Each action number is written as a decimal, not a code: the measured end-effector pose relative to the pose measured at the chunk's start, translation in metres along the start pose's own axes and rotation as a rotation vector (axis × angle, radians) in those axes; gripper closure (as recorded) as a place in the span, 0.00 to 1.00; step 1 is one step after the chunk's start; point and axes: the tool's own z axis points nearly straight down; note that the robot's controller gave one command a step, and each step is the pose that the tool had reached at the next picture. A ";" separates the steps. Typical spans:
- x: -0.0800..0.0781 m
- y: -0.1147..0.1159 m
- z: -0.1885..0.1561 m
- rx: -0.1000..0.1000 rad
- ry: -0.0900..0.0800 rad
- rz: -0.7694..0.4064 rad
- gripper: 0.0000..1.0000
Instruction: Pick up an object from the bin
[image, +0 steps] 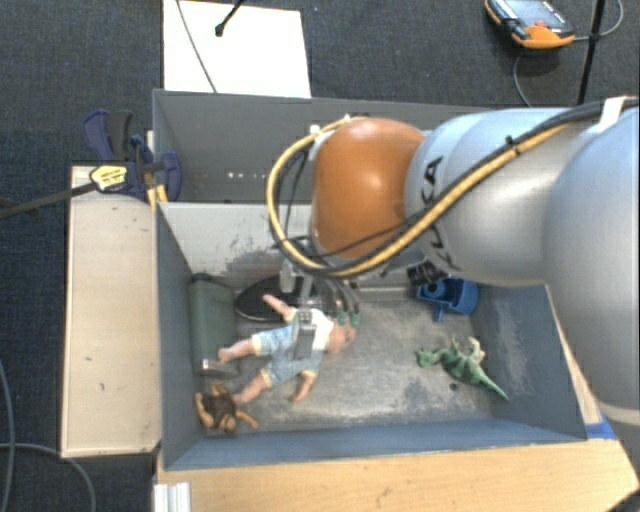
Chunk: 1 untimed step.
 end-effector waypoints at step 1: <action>0.001 0.000 0.001 0.001 0.003 0.001 0.00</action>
Offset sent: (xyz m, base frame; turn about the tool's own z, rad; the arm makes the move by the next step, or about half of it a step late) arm -0.0125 0.0274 -0.1106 -0.1318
